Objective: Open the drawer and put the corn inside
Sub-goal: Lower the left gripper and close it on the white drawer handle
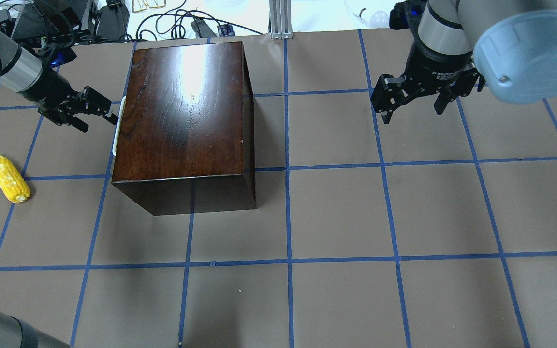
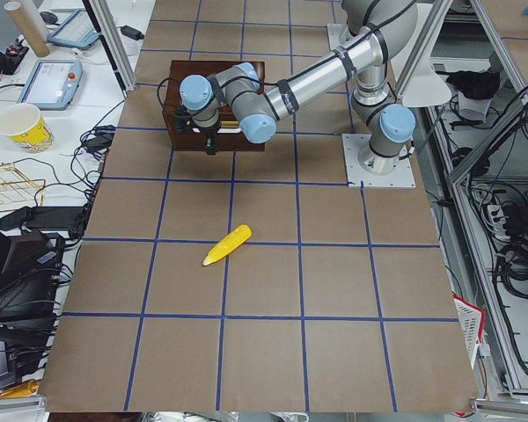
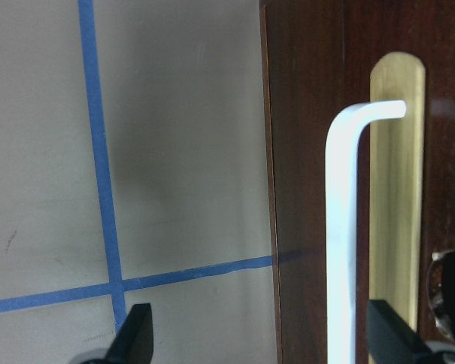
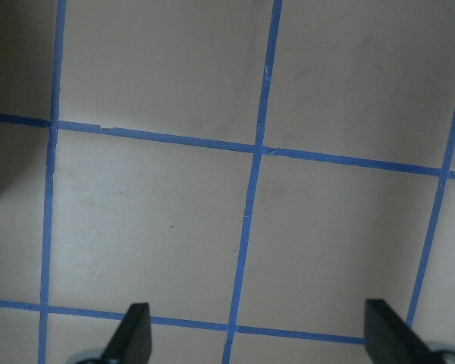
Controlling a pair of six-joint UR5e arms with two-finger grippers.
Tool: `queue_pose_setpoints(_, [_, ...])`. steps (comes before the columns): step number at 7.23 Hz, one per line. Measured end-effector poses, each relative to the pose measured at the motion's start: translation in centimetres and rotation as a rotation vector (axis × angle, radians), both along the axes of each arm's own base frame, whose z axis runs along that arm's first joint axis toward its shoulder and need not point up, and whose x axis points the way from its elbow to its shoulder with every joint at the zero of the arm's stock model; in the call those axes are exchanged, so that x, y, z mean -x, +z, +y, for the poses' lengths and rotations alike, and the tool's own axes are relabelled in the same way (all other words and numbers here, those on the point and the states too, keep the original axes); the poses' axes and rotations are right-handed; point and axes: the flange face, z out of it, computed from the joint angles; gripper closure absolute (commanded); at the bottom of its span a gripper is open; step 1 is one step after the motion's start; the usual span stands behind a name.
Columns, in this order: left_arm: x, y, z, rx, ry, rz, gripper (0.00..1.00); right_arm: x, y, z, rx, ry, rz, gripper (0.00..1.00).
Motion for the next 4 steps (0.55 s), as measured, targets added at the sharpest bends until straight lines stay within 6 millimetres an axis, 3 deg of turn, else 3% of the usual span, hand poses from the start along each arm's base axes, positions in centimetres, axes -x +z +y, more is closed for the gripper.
queue_pose_setpoints(4, [0.0,-1.6,-0.4,-0.019,0.002,0.02,0.0,0.0,0.0,0.0,0.0,0.0,0.0,0.0])
